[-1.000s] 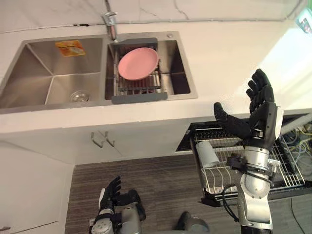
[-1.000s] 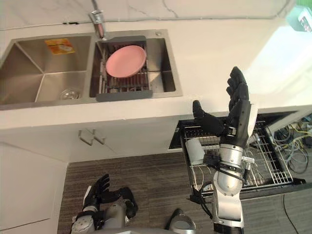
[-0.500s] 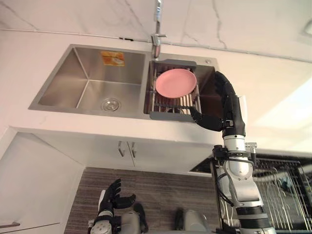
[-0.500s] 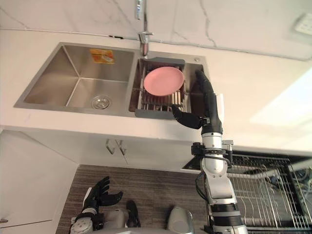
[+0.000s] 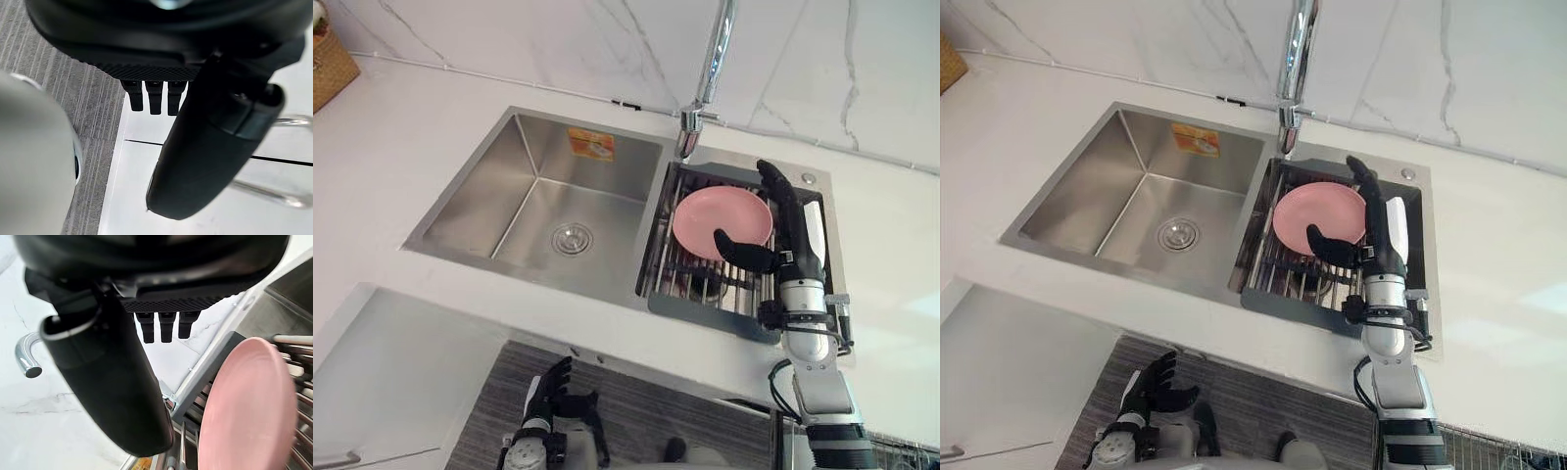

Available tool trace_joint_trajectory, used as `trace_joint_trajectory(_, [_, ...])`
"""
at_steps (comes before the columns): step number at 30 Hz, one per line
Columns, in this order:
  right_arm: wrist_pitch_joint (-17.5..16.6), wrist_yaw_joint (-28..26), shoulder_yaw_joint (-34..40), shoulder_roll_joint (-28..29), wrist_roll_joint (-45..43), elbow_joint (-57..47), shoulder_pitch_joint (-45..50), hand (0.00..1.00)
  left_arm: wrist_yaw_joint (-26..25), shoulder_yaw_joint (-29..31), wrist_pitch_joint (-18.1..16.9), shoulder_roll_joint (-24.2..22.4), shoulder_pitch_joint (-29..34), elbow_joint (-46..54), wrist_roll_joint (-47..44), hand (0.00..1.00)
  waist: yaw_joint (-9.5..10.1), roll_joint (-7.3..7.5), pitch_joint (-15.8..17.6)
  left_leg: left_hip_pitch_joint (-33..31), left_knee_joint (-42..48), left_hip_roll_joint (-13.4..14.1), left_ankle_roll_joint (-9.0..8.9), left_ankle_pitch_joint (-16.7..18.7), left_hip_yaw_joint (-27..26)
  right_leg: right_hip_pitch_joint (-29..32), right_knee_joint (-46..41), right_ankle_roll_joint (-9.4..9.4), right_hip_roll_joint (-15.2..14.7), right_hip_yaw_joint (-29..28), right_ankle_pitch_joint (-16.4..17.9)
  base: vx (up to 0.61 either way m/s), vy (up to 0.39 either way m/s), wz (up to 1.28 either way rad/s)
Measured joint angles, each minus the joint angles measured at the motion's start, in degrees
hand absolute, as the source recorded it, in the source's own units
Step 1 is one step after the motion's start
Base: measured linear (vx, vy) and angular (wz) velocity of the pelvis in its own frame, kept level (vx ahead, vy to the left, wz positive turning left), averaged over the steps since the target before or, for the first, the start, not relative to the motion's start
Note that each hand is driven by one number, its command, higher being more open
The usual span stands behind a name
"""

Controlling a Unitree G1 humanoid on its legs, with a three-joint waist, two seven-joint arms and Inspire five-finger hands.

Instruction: Walk over to the sink, pick up the cup, carry it to the dishwasher, place the cup inside the dishwasher, then close the dishwasher door

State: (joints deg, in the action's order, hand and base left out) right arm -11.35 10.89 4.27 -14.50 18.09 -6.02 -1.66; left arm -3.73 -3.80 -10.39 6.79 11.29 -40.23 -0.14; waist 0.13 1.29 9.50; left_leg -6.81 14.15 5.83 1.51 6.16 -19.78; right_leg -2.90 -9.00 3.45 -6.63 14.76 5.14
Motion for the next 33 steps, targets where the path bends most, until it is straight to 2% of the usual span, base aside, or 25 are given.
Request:
trace_joint_trajectory(2, [-0.2, -0.4, -0.1, 0.0, 1.7, 0.0, 0.1, 0.9, 0.0, 0.1, 0.0, 0.5, 0.4, -0.1, 0.2, 0.9, -0.08, -0.24, 0.0, 2.0, -1.4, 0.7, -0.02, 0.0, -0.5, 0.3, 1.5, -0.17, 0.7, -2.2, 1.2, 0.05, -0.076, -0.3])
trace_joint_trajectory(3, [-0.2, -0.4, -0.1, 0.0, 2.3, -0.1, 0.1, 0.9, 0.1, 0.1, 0.0, 0.9, 0.3, -0.3, 0.3, 0.9, -0.36, 0.44, -0.3, 2.1, -1.4, 0.3, -0.13, 0.1, -1.2, 0.8, 5.0, -0.71, 0.7, -2.7, -1.5, 0.02, -0.101, -0.2])
trace_joint_trajectory(4, [-0.2, -0.4, 0.0, -0.2, 2.5, -0.1, 0.1, 0.9, 0.1, 0.1, 0.0, 0.9, 0.2, -0.5, 0.3, 0.9, -0.76, 0.6, -0.3, 2.2, -1.4, 0.1, -0.57, 0.4, -1.2, 0.9, 5.2, 0.15, 0.5, -2.6, -1.6, 0.05, -0.15, -0.2])
trace_joint_trajectory(8, [0.1, -0.4, 0.2, -1.6, 4.9, 0.2, 2.3, 0.9, -0.7, 2.3, 0.0, 0.5, 1.0, -1.6, 0.3, 0.9, -1.36, -0.57, -0.6, 4.4, -4.5, 1.2, -3.15, -0.5, -1.3, 0.3, 6.0, 0.2, 1.9, -4.4, -1.6, 0.02, -0.11, -0.27])
trace_joint_trajectory(10, [0.4, -0.4, 0.6, -2.3, 6.2, 0.3, 2.9, 0.9, -0.8, 2.3, 0.0, 0.7, 1.0, -2.2, 0.3, 0.9, -1.64, -0.82, -0.8, 5.4, -6.2, 1.0, -3.56, -1.2, -1.4, 0.3, 5.9, 0.2, 2.0, -5.0, -1.6, -0.03, -0.041, -0.1])
trace_joint_trajectory(13, [0.7, -0.4, 0.7, -2.6, 6.9, 0.6, 2.9, 0.9, -0.8, 2.3, 0.0, 0.9, 1.0, -2.7, 0.4, 0.9, -2.69, -0.92, -0.9, 6.5, -8.3, 0.0, -3.39, -2.5, -1.8, 0.4, 5.8, 0.21, 1.4, -5.4, -1.6, -0.06, 0.013, -0.08])
trace_joint_trajectory(22, [0.7, -1.2, -0.3, -5.1, 6.9, 0.6, 2.9, 0.9, -0.2, 2.2, 0.0, 1.0, 0.9, -3.0, 2.4, 0.9, -2.76, -1.3, -1.3, 7.1, -11.5, -1.5, -2.12, -4.6, -3.3, 2.6, 5.8, 0.95, 0.6, -7.9, -3.3, -0.08, 0.033, -0.13])
trace_joint_trajectory(33, [0.7, -3.2, -2.9, -10.1, 8.6, 2.1, 2.6, 0.9, 0.0, 2.2, -1.1, 1.1, 0.6, -3.2, 2.4, 0.9, -2.91, -1.52, -1.7, 7.6, -17.3, -3.9, -1.05, -7.6, -1.1, 4.4, 6.4, 1.62, 0.1, -7.6, -4.9, -0.06, 0.026, 0.02])
